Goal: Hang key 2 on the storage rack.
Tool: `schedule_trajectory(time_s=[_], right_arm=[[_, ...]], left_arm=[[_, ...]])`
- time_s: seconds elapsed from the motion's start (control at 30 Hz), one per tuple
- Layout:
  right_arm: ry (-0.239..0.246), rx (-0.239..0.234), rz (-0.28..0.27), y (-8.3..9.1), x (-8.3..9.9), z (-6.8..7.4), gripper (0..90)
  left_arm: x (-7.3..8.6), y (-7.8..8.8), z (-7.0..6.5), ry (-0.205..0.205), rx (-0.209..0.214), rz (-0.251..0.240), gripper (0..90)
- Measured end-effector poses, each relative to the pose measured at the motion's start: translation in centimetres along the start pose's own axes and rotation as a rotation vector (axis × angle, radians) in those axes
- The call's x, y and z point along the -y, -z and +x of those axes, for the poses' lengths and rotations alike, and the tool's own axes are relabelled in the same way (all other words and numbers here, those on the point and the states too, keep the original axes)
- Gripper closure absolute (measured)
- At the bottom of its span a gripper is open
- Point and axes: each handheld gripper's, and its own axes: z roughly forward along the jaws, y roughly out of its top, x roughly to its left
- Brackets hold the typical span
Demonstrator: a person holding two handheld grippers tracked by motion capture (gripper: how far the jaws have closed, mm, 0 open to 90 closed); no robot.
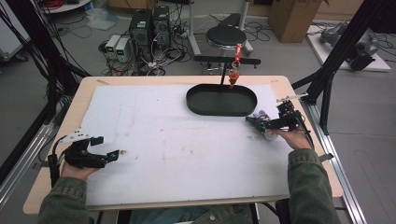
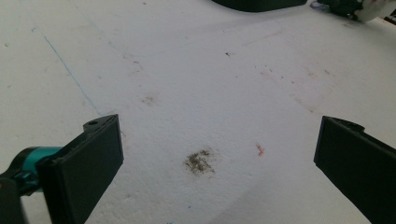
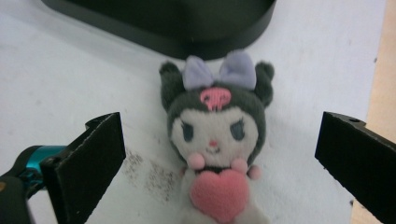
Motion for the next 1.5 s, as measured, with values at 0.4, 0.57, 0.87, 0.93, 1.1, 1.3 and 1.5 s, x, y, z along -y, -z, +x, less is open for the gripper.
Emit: schedule_trajectory(time_s=[0.4, 0.57, 0.87, 0.93, 1.1, 1.3, 1.5], right_arm=[[0.007, 0.046, 0.093, -2.7, 2.5, -0.5, 0.6], [0.036, 0.051, 0.079, -2.5, 2.7, -0.6, 19.8], [0.038, -0.027, 0.102, -2.6, 2.6, -0.5, 49.2], [0.016, -0.036, 0.096, -2.4, 2.6, -0.8, 50.6], [-0.014, -0.075, 0.044, -1.2, 2.4, -0.9, 51.3], [-0.016, -0.122, -0.001, 0.3, 1.8, -0.8, 51.3], [-0.016, -0.158, -0.038, 1.4, 0.8, -0.3, 51.4]], left_arm=[[0.0, 0.0, 0.0, 0.003, 0.0, 0.0, 1.7], [0.0, 0.0, 0.1, 0.002, 0.002, 0.0, 1.7], [0.0, 0.0, 0.1, 0.001, 0.001, 0.002, 1.7], [0.0, 0.0, 0.0, 0.001, 0.0, 0.001, 1.7], [0.0, 0.0, 0.1, 0.0, 0.0, 0.001, 1.7], [0.0, 0.0, 0.0, 0.001, 0.0, -0.001, 1.7], [0.0, 0.0, 0.1, 0.003, 0.001, -0.003, 1.7]])
